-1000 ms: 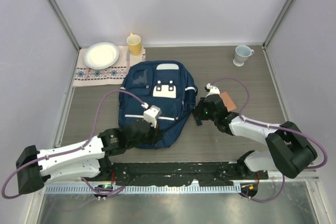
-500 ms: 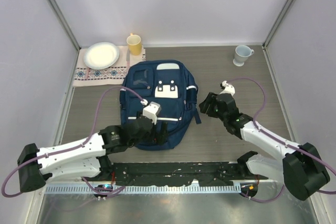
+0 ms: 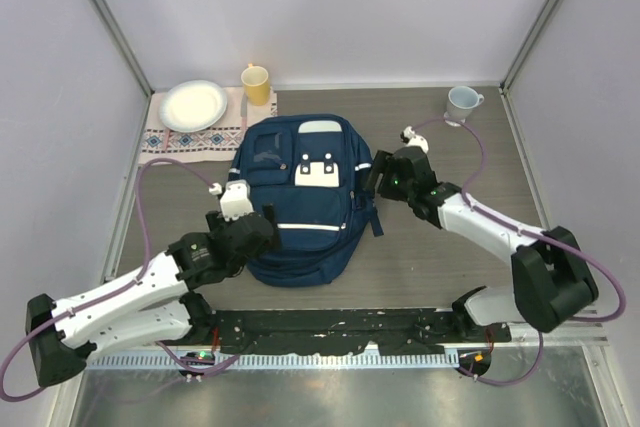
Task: Pack the student bag
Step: Adjust the student bag at the center of the board.
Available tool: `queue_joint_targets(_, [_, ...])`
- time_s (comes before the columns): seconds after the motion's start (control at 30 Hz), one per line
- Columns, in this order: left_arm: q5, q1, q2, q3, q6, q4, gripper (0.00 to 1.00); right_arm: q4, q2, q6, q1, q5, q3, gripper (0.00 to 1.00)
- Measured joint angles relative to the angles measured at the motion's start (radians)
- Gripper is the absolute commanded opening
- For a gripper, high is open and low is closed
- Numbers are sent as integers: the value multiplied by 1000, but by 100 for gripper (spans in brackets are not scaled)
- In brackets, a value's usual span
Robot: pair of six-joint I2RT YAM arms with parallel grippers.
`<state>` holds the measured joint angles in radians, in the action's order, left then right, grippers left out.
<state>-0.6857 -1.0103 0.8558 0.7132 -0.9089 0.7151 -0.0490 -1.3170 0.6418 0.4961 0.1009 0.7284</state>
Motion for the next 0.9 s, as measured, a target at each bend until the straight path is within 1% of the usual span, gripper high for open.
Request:
queue_joint_targets(0.23, [-5, 8, -27, -46, -142, 89, 100, -5, -224, -38, -57, -31, 217, 76])
queue_joint_targets(0.3, [-2, 10, -39, -68, -171, 96, 100, -3, -282, -43, -81, -41, 254, 73])
queue_joint_targets(0.37, [6, 11, -57, -97, -198, 95, 100, -1, -329, -45, -108, -72, 268, 59])
queue_joint_targets(0.4, [17, 11, -71, -121, -214, 92, 100, 5, -349, -46, -122, -95, 269, 45])
queue_joint_targets(0.43, [23, 12, -80, -140, -220, 81, 100, 15, -368, -42, -137, -132, 268, 19])
queue_joint_targets(0.5, [47, 13, -103, -201, -237, 40, 100, 66, -392, -29, -161, -217, 260, 1])
queue_joint_targets(0.63, [94, 31, -129, -305, -255, -82, 99, 188, -385, 29, -200, -328, 192, 1])
queue_joint_targets(0.7, [112, 47, -126, -324, -260, -126, 100, 258, -352, 68, -225, -351, 115, 1])
queue_joint_targets(0.73, [120, 58, -118, -325, -257, -142, 100, 284, -299, 94, -240, -350, 42, 1])
queue_joint_targets(0.77, [130, 69, -98, -324, -253, -165, 99, 285, -283, 100, -244, -348, 26, 1])
queue_joint_targets(0.8, [140, 85, -75, -320, -241, -191, 100, 298, -233, 121, -251, -330, -26, 1])
queue_joint_targets(0.9, [194, 162, 38, -266, -178, -259, 100, 317, -31, 182, -260, -264, -214, 1])
